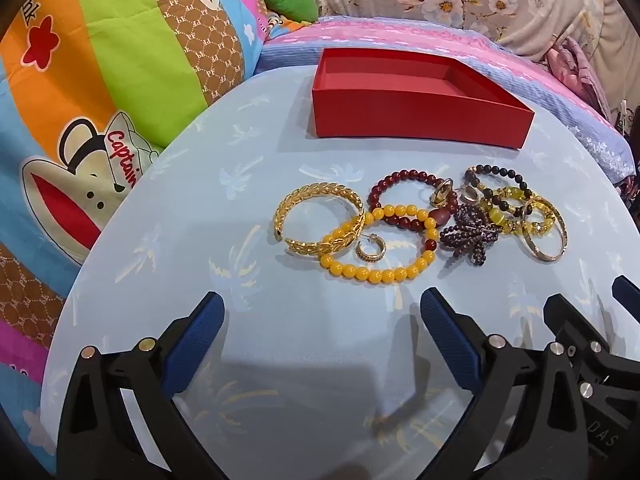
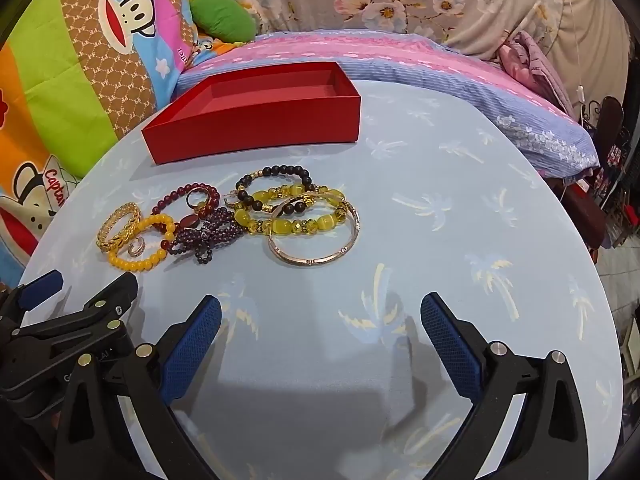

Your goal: Organize jewelry

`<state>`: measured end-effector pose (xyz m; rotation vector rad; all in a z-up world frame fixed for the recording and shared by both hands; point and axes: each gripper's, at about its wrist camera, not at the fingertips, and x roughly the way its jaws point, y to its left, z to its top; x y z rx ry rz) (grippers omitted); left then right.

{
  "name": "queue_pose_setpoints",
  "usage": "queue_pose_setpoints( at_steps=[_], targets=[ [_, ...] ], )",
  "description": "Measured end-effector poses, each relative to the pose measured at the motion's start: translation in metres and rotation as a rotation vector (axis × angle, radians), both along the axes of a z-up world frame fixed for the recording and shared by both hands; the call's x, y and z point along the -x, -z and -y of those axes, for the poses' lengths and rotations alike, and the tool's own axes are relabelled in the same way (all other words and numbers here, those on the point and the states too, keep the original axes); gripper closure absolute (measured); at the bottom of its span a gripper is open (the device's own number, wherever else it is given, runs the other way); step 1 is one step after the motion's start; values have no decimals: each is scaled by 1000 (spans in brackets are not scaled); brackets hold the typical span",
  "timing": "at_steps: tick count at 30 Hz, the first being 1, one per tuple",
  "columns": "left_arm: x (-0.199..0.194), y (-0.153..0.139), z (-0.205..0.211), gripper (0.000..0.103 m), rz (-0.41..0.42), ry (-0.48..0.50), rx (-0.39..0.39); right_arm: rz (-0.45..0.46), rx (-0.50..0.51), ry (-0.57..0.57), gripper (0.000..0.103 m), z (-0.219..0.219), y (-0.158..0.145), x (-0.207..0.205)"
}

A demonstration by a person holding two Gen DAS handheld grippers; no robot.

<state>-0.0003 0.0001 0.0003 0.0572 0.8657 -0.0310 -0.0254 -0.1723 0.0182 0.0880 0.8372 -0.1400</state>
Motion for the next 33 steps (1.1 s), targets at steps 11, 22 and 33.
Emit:
queue_pose_setpoints(
  at_steps=[11,22,33],
  targets=[
    [6,-6,-4,10,9,-3,-13,2,9,-1,7,8,-4,3],
    [0,-2,1,10,-2,5,-17,1,16,5,7,2,-1,2],
    [1,-5,3,12,16,10,-17,5,15,6,7,3,-1,3]
  ],
)
